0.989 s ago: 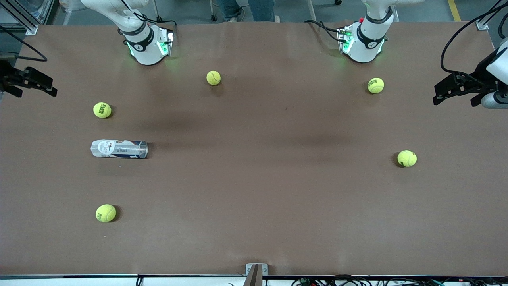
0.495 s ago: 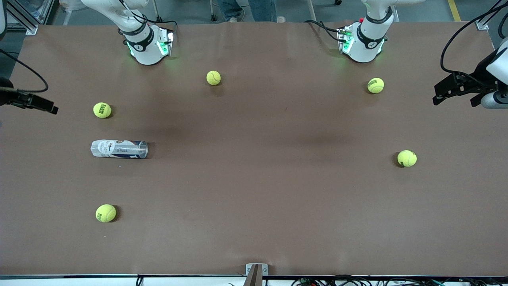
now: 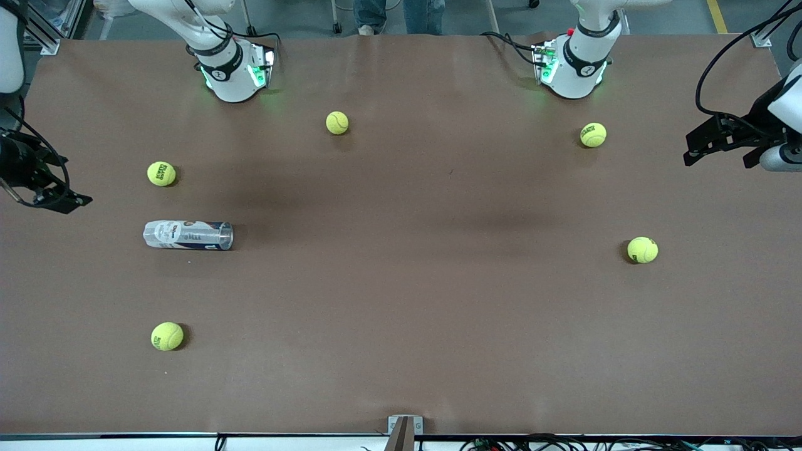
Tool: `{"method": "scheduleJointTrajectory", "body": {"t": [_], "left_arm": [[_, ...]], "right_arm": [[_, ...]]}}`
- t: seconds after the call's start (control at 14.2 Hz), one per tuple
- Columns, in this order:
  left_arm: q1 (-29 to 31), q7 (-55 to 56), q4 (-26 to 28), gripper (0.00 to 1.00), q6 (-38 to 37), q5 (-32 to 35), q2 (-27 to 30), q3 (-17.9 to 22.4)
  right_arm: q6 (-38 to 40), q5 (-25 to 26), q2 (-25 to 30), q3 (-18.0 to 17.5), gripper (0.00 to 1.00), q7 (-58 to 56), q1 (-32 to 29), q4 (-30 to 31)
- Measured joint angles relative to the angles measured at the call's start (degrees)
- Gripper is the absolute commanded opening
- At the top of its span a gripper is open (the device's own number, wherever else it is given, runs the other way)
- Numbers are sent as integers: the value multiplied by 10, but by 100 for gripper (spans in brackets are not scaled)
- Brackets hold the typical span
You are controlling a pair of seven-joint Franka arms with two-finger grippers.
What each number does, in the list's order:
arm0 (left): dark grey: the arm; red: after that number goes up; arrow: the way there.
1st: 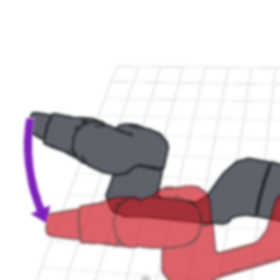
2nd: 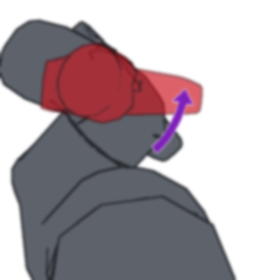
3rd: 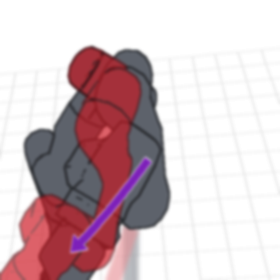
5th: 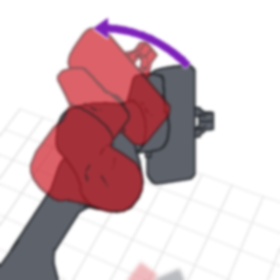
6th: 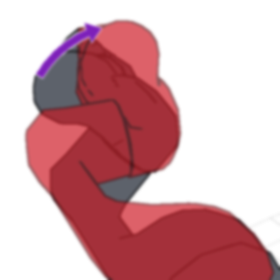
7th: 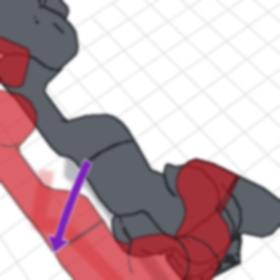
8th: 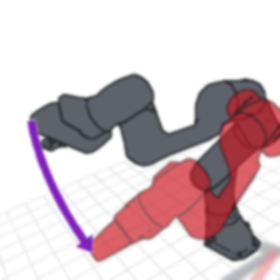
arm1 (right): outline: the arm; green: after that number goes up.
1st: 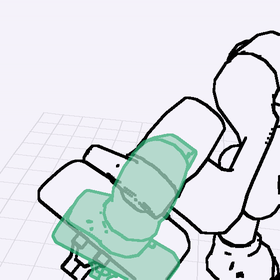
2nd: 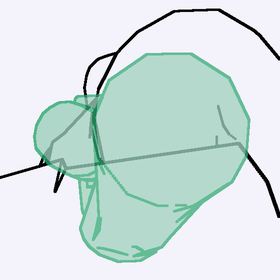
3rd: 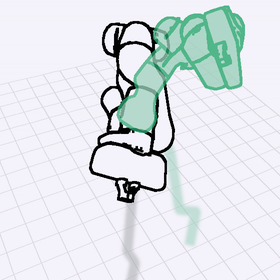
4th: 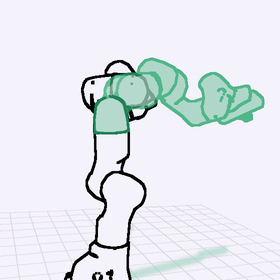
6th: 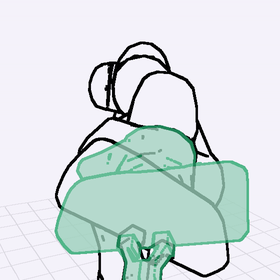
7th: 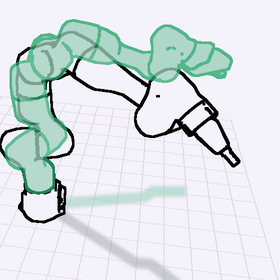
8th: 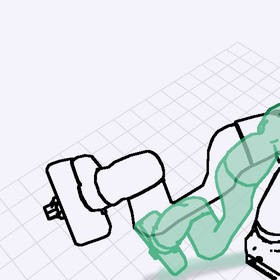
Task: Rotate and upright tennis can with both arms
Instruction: 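Reach the right gripper down to the Wilson can lying sideways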
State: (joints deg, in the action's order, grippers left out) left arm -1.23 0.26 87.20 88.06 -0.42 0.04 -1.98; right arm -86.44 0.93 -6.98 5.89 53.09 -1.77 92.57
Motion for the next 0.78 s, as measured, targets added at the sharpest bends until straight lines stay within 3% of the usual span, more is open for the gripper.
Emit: {"method": "scheduleJointTrajectory", "body": {"t": [0.28,0.78], "left_arm": [[0,0,0,100,0,0,0,0],[0,0,0,100,0,0,0,0]], "right_arm": [[-46,0,-65,0,100,177,0,6],[-186,0,-124,-1,100,289,2,103]]}}
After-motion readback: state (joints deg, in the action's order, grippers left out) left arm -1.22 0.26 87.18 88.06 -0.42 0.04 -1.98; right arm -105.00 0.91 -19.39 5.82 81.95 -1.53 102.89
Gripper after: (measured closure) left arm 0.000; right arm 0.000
